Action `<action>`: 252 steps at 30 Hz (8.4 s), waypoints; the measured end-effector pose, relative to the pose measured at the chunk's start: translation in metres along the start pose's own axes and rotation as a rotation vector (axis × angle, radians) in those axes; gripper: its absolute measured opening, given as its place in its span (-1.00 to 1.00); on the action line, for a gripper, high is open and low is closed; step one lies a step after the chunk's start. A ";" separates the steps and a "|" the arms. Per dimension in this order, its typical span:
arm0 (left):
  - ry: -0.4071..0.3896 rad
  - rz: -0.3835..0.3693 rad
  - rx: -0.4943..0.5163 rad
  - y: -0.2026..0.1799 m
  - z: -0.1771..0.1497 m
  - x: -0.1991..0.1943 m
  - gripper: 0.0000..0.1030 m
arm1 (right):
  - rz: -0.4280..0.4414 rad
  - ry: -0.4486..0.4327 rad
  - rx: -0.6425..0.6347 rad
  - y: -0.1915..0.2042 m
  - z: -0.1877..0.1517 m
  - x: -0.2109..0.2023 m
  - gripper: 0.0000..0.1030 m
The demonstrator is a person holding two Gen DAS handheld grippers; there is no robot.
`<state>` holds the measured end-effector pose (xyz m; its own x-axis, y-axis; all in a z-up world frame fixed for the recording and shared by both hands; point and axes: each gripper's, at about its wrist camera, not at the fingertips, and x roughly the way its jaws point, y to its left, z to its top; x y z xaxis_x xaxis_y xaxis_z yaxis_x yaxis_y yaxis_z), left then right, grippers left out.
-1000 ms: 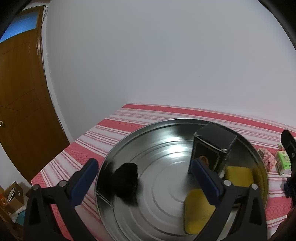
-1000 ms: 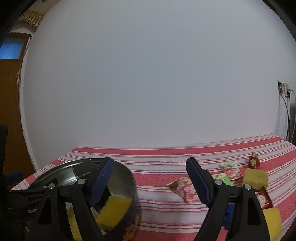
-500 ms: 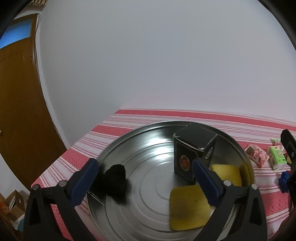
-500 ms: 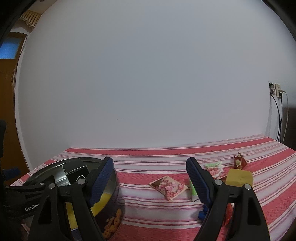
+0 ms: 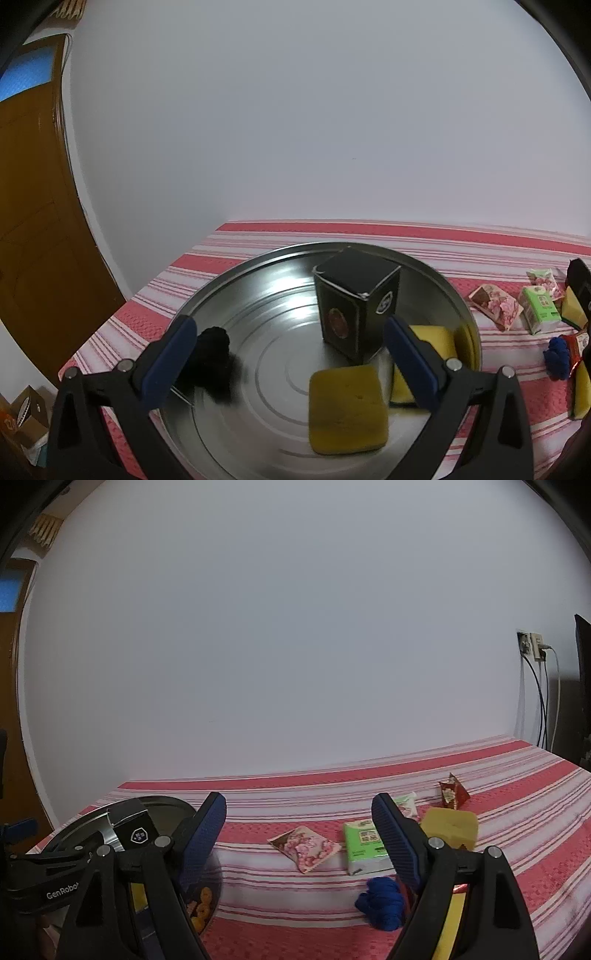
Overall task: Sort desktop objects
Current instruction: 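Withdraw both tools from the tin, then grasp the flat yellow sponge with right tool and lift it, then close left tool on the blue fuzzy toy while right tool holds the yellow sponge, then carry the blue toy and yellow sponge over the silver tin with both tools, then open left tool to drop the blue toy while right tool releases the sponge into the tin, then withdraw both tools from the tin toward the remaining items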
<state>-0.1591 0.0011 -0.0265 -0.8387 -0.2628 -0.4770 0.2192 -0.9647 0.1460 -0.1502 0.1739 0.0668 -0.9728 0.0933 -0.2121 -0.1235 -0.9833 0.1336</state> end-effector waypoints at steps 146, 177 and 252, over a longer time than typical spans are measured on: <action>-0.227 -0.351 -0.043 -0.063 -0.016 -0.040 -0.27 | -0.095 -0.006 -0.049 -0.035 0.014 -0.030 -0.28; -0.140 -0.093 -0.188 0.041 -0.012 -0.008 -0.27 | 0.198 -0.009 -0.173 0.102 0.001 -0.005 -0.28; -0.205 -0.102 -0.111 0.007 -0.023 -0.035 0.99 | -0.214 -0.186 -0.112 -0.036 0.025 -0.020 0.53</action>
<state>-0.1167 0.0036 -0.0289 -0.9403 -0.1654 -0.2973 0.1720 -0.9851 0.0041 -0.1308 0.2116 0.0904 -0.9477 0.3166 -0.0415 -0.3166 -0.9485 -0.0050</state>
